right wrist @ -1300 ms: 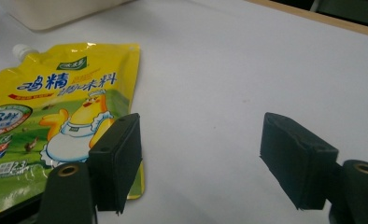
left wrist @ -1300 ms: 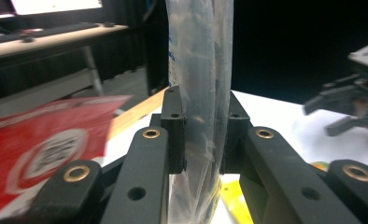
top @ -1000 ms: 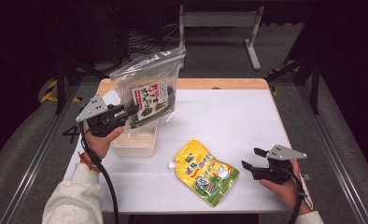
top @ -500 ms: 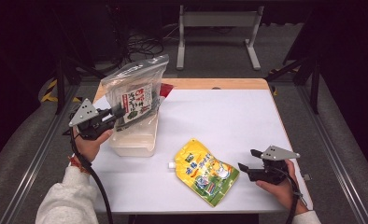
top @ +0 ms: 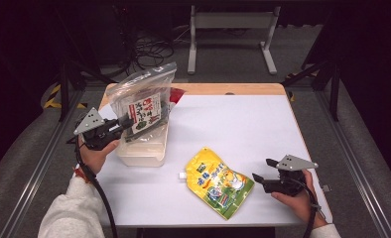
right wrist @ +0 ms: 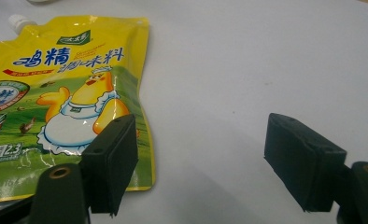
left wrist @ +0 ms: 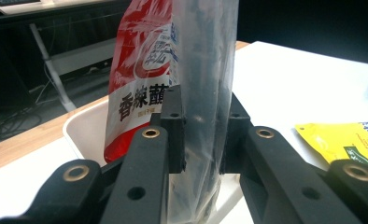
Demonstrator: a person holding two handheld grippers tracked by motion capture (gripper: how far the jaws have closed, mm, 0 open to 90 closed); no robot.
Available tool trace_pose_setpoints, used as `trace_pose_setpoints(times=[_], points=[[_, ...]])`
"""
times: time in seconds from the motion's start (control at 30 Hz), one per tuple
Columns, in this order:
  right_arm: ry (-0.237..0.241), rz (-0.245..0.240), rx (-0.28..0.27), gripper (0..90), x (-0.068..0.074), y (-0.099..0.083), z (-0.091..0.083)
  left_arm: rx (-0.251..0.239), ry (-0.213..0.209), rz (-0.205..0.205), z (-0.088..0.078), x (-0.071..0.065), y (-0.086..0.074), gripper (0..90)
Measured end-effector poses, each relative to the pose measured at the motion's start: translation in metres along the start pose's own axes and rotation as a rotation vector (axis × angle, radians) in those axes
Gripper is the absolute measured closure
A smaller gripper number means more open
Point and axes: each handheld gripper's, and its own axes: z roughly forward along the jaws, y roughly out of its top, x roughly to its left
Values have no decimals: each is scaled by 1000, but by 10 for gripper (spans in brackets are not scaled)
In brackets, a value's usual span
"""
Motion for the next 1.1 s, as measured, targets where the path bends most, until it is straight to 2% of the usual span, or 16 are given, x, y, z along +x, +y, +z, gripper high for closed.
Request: trace_pose_setpoints(times=[0.1,0.33,0.4,0.47,0.53,0.7,0.77,0.87,1.1], points=[[4,-2,2,258,0,0,0,6,-7,17,2,-3,-2,770],[10,-4,8,258,1,-1,2,3,-16,10,5,-4,-3,770],[8,-7,10,258,1,-1,2,-6,-21,4,5,-2,-4,770],[11,-9,11,257,2,0,3,-1,-21,29,6,1,-2,768],[13,-6,12,257,2,-1,3,10,-21,38,8,6,0,768],[20,-9,19,257,3,0,5,-17,-37,9,9,14,-9,768],[18,-11,23,257,3,0,6,11,-36,32,10,12,-12,769],[21,-5,30,256,2,-1,7,26,-36,26,9,12,-15,770],[24,-4,34,253,2,-1,7,46,-35,-32,5,18,-30,771]])
